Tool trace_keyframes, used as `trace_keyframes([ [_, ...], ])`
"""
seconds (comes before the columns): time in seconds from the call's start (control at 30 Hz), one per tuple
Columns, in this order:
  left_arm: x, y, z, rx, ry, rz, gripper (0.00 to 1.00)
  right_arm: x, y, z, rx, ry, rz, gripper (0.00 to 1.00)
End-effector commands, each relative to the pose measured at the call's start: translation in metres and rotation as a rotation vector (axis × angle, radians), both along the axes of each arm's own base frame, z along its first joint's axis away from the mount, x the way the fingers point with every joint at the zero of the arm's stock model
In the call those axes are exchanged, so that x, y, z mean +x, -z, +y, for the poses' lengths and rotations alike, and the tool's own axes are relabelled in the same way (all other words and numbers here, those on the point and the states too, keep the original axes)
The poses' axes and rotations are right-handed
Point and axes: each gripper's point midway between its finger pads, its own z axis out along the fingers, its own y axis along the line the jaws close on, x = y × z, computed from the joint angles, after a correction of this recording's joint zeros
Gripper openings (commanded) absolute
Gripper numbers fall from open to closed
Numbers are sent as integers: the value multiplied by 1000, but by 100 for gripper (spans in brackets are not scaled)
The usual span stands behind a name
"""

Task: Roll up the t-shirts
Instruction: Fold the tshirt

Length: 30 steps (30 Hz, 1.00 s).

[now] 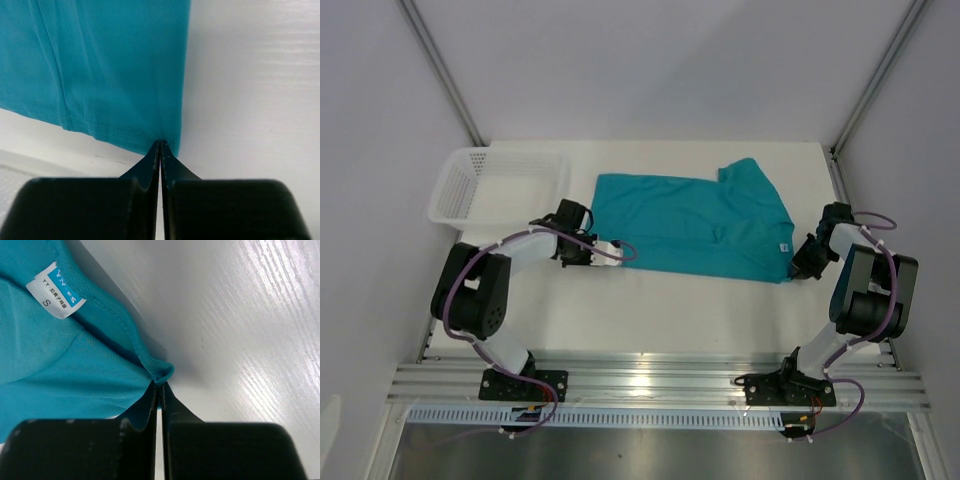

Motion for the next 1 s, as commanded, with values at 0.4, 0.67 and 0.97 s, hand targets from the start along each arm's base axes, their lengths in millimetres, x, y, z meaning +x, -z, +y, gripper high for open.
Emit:
trace_keyframes([
  [0.4, -28, -35, -7, -101, -105, 47, 31, -10, -11, -1, -43, -50, 33, 0],
  [0.67, -17, -23, -15, -57, 56, 22, 57, -6, -12, -1, -43, -51, 14, 0],
  [0.97, 17, -22, -12, -9, 61, 29, 57, -4, -17, -1, -46, -61, -7, 0],
])
